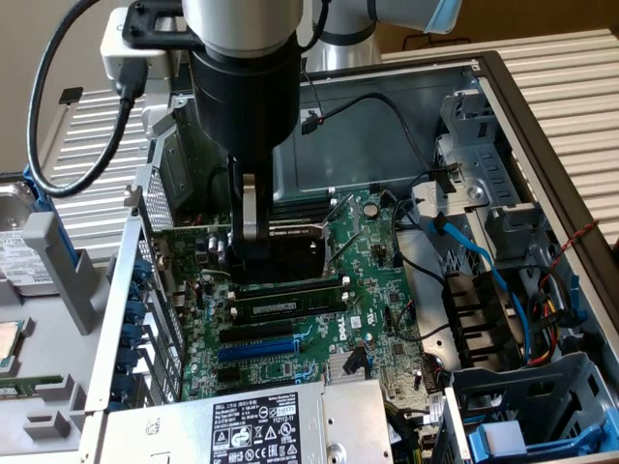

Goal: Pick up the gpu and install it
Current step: 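Insert the gpu into the slot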

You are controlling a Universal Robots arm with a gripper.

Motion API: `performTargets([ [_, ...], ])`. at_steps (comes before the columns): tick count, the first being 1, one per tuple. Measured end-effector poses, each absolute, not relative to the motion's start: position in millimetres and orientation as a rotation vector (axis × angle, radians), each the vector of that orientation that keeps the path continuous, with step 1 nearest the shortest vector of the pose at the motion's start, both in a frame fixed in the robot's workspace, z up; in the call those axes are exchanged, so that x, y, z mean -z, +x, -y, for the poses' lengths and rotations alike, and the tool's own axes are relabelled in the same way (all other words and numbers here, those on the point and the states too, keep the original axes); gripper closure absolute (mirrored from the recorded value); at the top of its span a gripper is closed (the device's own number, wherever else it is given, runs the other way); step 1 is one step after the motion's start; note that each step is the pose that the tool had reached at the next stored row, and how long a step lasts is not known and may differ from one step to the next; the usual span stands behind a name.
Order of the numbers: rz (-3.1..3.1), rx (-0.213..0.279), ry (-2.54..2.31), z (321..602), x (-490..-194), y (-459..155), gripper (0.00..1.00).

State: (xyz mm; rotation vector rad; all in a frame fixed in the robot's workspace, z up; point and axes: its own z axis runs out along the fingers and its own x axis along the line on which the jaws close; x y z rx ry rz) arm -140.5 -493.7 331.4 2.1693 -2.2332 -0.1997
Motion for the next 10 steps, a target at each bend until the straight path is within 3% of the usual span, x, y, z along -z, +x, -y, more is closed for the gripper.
performTargets([
  [10,2.243,0.199,2.16,495.4,-313.2,-140.5,0.73],
])
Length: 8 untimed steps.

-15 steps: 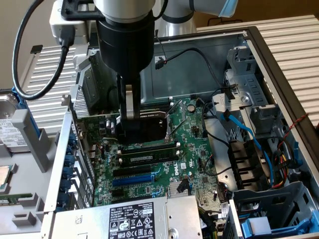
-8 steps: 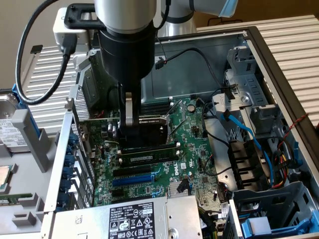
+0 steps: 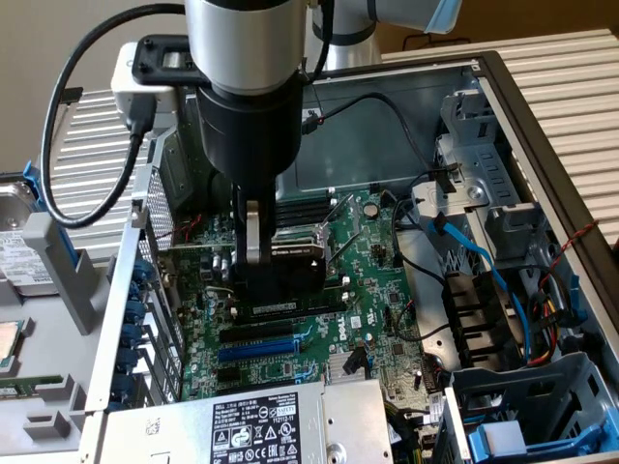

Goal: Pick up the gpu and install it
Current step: 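Insert the gpu into the slot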

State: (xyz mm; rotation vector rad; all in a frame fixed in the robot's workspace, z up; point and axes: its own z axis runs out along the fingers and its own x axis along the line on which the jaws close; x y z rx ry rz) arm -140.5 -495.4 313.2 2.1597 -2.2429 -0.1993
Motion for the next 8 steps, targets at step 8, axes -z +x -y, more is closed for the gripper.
performTargets([
  [8,2.235,0.162,2.139,498.2,-305.6,-140.5,0.73],
])
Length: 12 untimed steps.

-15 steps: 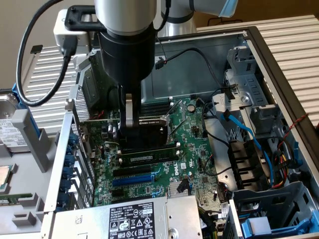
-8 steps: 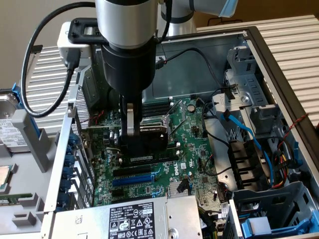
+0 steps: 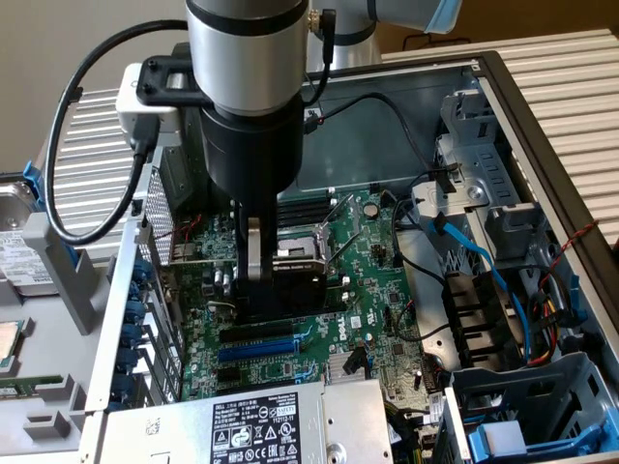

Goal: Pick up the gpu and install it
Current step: 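Insert the gpu into the slot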

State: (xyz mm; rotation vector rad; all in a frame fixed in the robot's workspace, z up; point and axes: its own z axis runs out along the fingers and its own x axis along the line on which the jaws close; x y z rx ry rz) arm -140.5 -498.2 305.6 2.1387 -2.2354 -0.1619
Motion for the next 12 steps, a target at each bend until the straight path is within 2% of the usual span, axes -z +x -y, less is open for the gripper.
performTargets([
  [12,2.237,0.155,2.14,498.1,-296.8,-140.2,0.73],
])
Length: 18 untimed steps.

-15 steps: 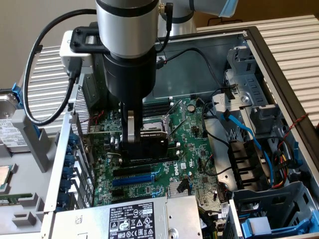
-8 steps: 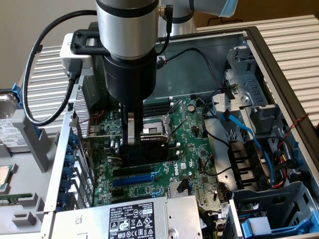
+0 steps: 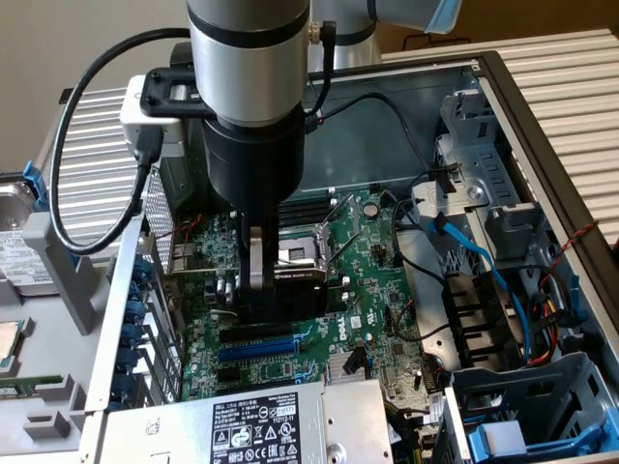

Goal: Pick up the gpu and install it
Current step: 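Insert the gpu into the slot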

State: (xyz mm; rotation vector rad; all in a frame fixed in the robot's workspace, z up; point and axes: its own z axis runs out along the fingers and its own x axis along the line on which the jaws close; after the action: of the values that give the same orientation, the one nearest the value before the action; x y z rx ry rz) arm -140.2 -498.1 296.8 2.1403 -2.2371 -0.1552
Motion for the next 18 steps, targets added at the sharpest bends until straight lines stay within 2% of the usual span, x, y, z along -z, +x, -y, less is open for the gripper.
performTargets([
  [18,2.231,0.146,2.146,498.0,-290.4,-140.2,0.73],
])
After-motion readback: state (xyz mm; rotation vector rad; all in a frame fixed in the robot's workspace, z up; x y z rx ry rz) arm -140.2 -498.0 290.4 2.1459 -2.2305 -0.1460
